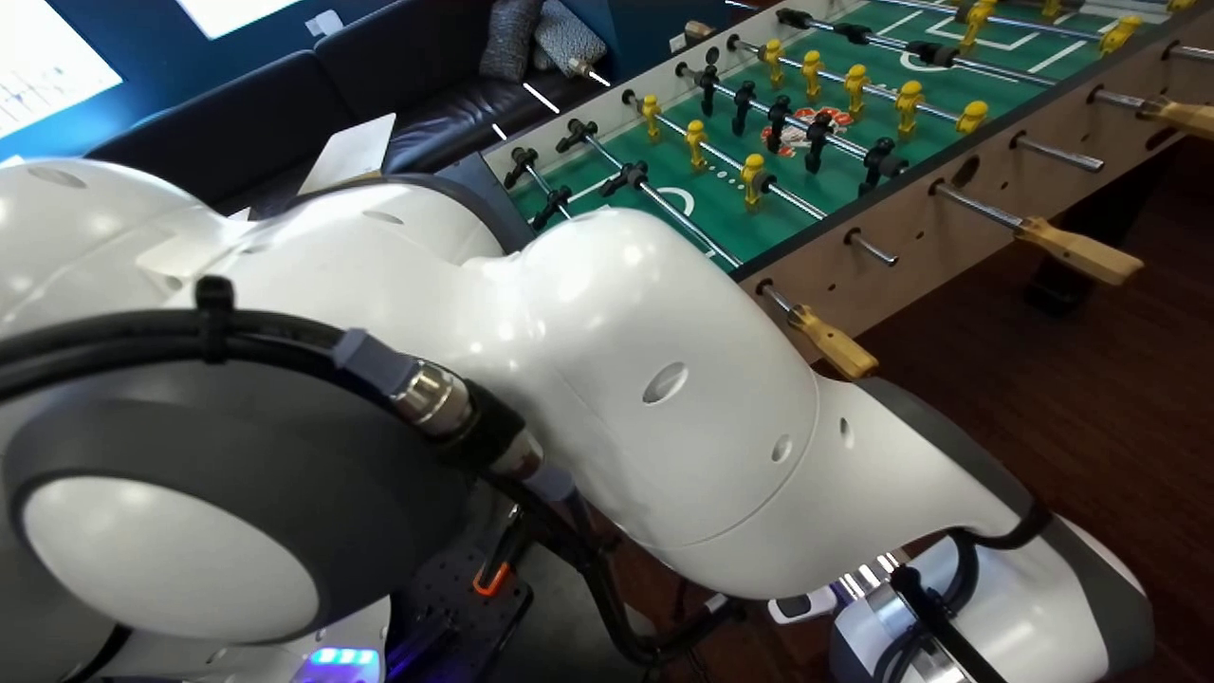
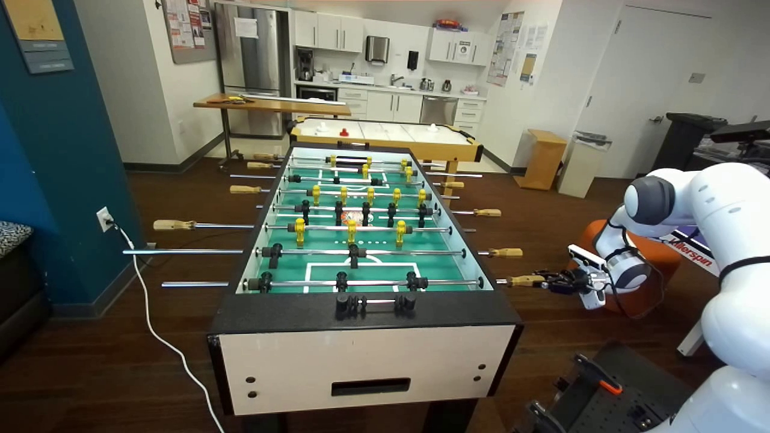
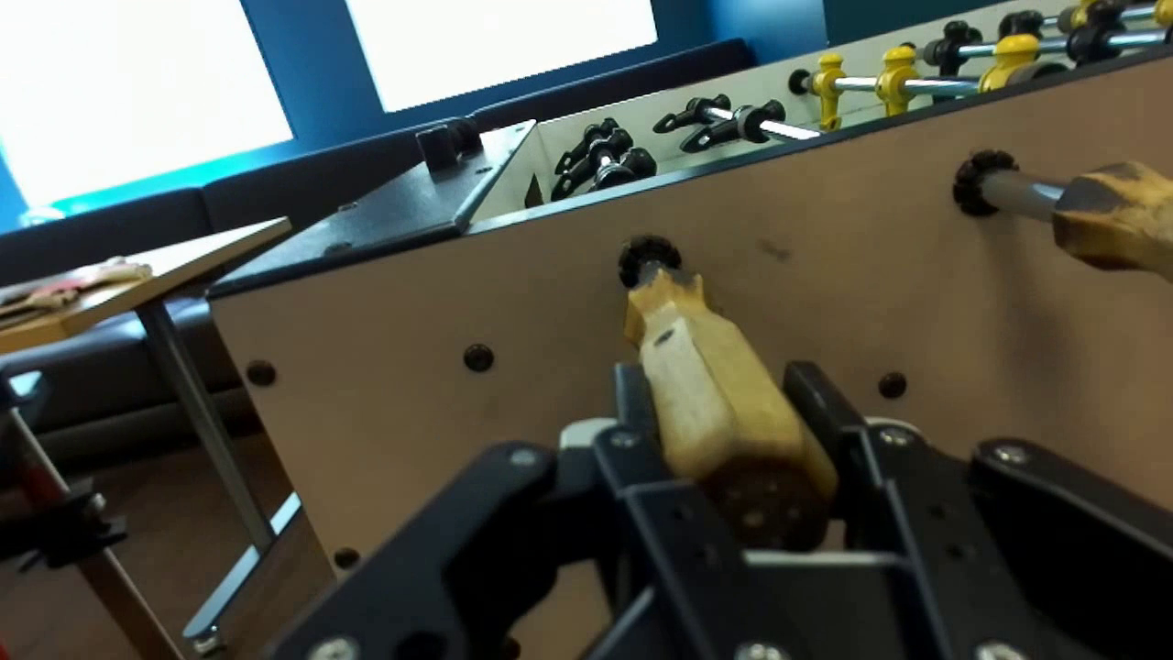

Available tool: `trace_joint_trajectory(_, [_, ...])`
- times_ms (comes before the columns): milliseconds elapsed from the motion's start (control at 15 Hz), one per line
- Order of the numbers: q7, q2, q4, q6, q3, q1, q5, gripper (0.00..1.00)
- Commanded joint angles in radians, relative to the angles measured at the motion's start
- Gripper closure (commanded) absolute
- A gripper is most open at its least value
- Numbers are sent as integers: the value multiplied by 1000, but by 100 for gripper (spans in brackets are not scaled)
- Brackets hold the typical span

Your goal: Twist the first rod of the foosball table

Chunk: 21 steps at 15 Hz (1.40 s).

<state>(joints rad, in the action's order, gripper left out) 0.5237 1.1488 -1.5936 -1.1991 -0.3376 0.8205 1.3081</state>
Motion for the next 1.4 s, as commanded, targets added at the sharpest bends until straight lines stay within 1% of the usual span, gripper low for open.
trace_joint_trajectory(0, [-49,0,-1,2,-3,-1,1,84])
trace_joint_trajectory(67, [-62,0,-1,3,-3,-1,0,59])
trace_joint_trajectory(333, [-62,0,-1,3,-3,-1,0,59])
trace_joint_trajectory(400, [-94,0,2,3,-2,0,-4,84])
trace_joint_trajectory(533, [-224,-7,2,-24,-4,-2,-5,84])
trace_joint_trajectory(933, [-550,-16,-5,-49,-5,-4,-12,84])
trace_joint_trajectory(1267, [-803,-23,-12,-51,4,16,7,84])
trace_joint_trajectory(1333, [-843,-26,-19,-58,10,24,28,84])
